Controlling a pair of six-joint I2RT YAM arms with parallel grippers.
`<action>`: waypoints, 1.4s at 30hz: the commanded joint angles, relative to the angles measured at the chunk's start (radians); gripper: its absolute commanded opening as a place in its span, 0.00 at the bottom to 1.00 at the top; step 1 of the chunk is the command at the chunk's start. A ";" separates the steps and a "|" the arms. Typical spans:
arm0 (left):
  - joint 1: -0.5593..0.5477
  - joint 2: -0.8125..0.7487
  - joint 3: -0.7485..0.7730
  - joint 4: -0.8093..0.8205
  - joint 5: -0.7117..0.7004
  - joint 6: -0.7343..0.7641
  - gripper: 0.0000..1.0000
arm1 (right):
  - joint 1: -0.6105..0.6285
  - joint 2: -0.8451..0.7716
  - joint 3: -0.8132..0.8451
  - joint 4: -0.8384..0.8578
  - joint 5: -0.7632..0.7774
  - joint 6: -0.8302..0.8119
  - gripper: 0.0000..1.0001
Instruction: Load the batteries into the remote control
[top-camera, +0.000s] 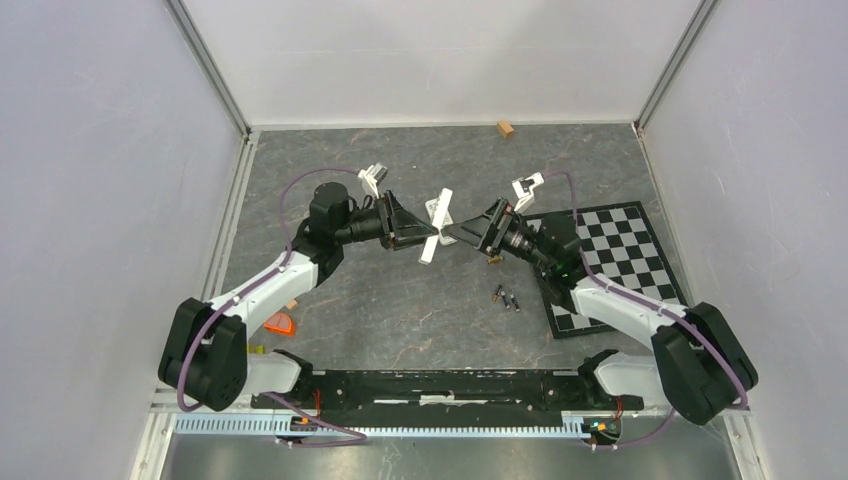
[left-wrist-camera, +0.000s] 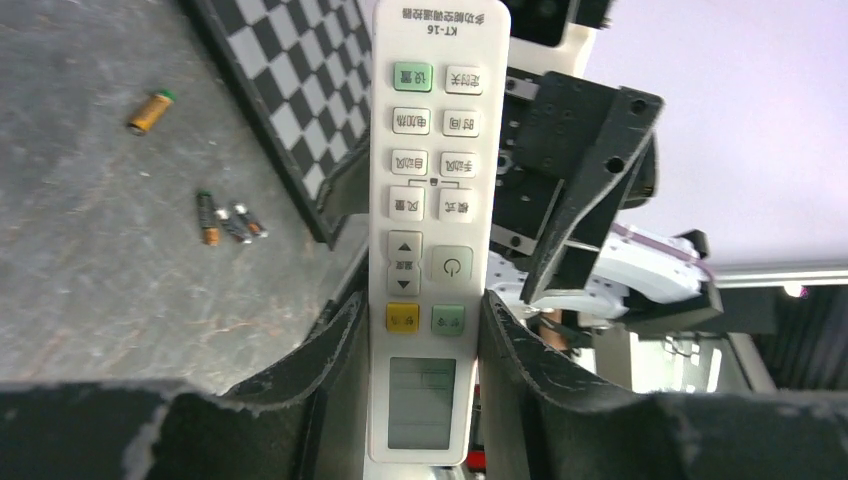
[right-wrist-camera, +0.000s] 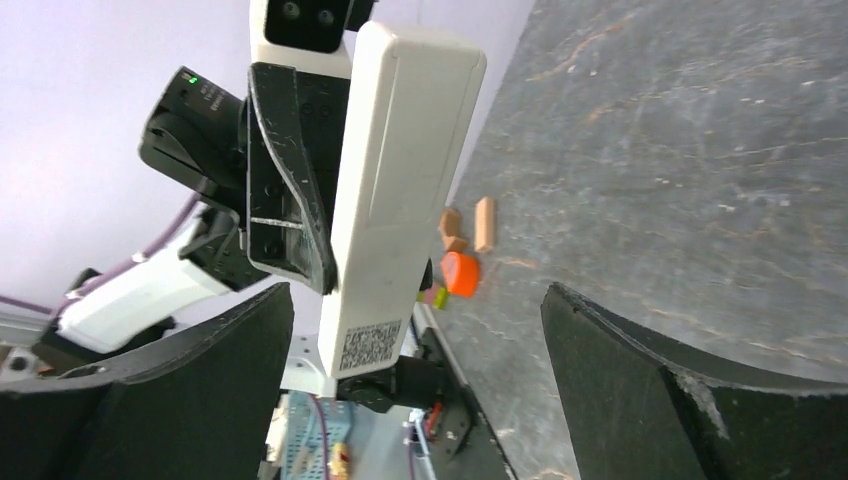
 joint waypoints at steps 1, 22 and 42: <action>-0.012 -0.019 -0.027 0.246 0.092 -0.218 0.02 | 0.034 0.050 0.039 0.220 0.009 0.152 0.98; -0.026 -0.048 -0.070 0.344 0.143 -0.256 0.04 | 0.055 0.094 0.074 0.240 0.132 0.228 0.37; -0.179 -0.200 -0.038 -0.078 -0.473 0.527 0.81 | 0.101 0.064 0.100 -0.182 0.383 0.325 0.27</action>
